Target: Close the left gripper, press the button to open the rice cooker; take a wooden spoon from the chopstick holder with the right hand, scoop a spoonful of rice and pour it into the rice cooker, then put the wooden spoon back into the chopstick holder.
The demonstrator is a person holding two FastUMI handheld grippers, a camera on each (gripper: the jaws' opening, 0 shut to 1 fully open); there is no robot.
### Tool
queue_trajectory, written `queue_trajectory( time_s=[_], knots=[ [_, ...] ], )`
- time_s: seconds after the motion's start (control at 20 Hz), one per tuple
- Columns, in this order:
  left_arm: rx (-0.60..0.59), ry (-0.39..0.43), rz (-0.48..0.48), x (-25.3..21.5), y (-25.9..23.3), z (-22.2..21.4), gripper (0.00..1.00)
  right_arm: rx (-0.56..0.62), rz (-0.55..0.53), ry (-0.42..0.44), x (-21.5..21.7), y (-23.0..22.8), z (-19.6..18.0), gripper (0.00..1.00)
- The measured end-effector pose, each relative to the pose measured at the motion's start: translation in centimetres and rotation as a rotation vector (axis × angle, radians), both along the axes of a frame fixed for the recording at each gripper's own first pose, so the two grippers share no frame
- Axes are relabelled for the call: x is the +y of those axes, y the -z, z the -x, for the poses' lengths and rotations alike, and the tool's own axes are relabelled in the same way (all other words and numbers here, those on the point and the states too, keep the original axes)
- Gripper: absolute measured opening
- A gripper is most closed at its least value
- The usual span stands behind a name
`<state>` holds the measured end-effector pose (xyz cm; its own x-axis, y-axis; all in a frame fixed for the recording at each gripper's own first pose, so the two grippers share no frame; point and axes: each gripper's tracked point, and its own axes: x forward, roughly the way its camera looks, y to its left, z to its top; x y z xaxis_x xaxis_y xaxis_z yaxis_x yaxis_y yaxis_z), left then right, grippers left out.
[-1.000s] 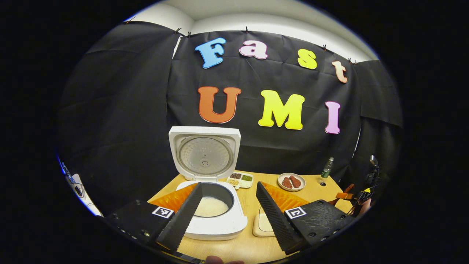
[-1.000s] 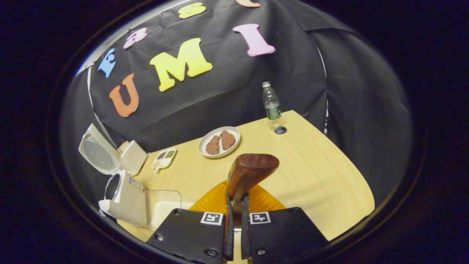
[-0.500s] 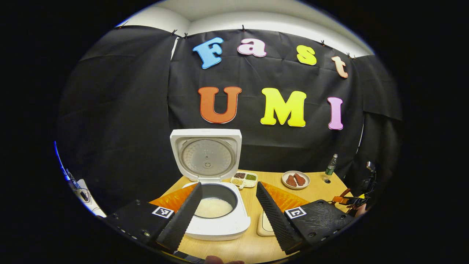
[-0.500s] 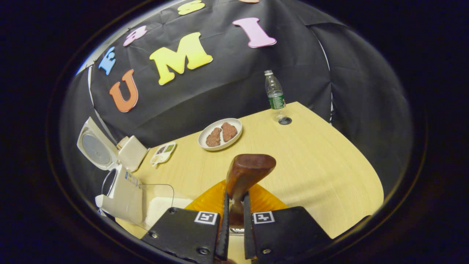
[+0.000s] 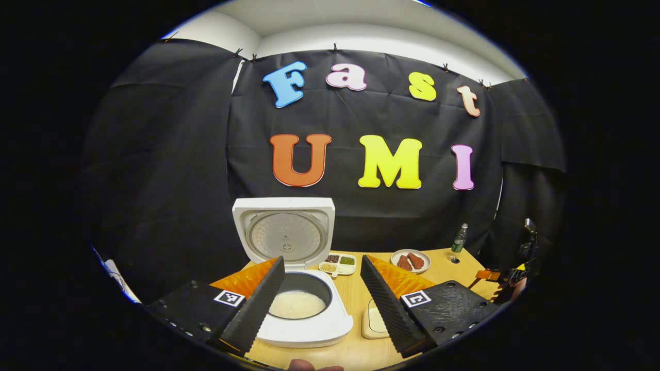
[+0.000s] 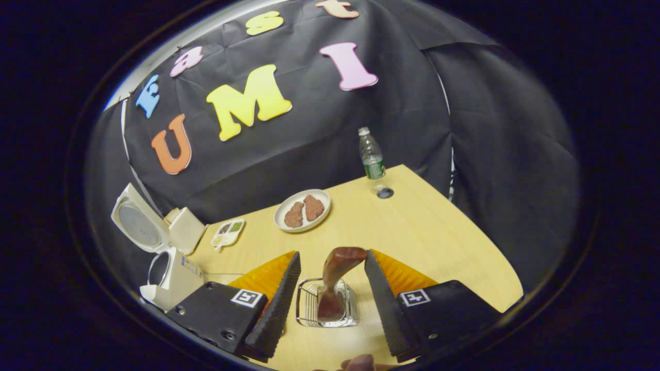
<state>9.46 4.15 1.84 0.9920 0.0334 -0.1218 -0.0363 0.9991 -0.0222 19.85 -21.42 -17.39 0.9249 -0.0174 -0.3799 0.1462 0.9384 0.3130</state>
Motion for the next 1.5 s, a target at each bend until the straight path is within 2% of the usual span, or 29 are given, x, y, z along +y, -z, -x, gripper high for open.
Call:
queue_trajectory(
  time_s=[0.15,0.25,0.3,0.5,0.65,0.9,1.25,1.5],
  knots=[
    [-0.029,0.021,0.001,0.7,-0.8,-0.8,0.95,-0.077,0.026,0.042,-1.2,-4.7,2.1,0.81],
    [-0.049,0.021,0.015,1.2,-1.4,-1.4,0.95,-0.116,0.060,0.055,-1.3,-7.5,4.1,0.88],
    [-0.065,0.021,0.019,1.5,-1.9,-1.9,0.95,-0.134,0.086,0.061,-1.2,-8.9,5.1,0.96],
    [-0.168,0.005,-0.002,3.6,-5.9,-4.7,0.95,-0.198,0.191,0.078,-0.3,-13.6,8.8,0.96],
    [-0.222,-0.018,-0.005,5.1,-8.7,-7.3,0.95,-0.225,0.260,0.101,0.2,-15.4,11.2,1.00],
    [-0.225,-0.053,-0.033,7.5,-9.9,-12.3,0.95,-0.224,0.286,0.119,0.6,-15.5,14.8,0.99],
    [-0.119,-0.102,-0.041,10.6,-6.1,-19.5,0.95,-0.158,0.286,0.231,-2.2,-13.2,19.4,1.00],
    [0.010,-0.115,-0.005,12.6,-2.3,-23.1,0.95,-0.118,0.252,0.271,-2.3,-12.1,20.3,0.99]
  ],
)
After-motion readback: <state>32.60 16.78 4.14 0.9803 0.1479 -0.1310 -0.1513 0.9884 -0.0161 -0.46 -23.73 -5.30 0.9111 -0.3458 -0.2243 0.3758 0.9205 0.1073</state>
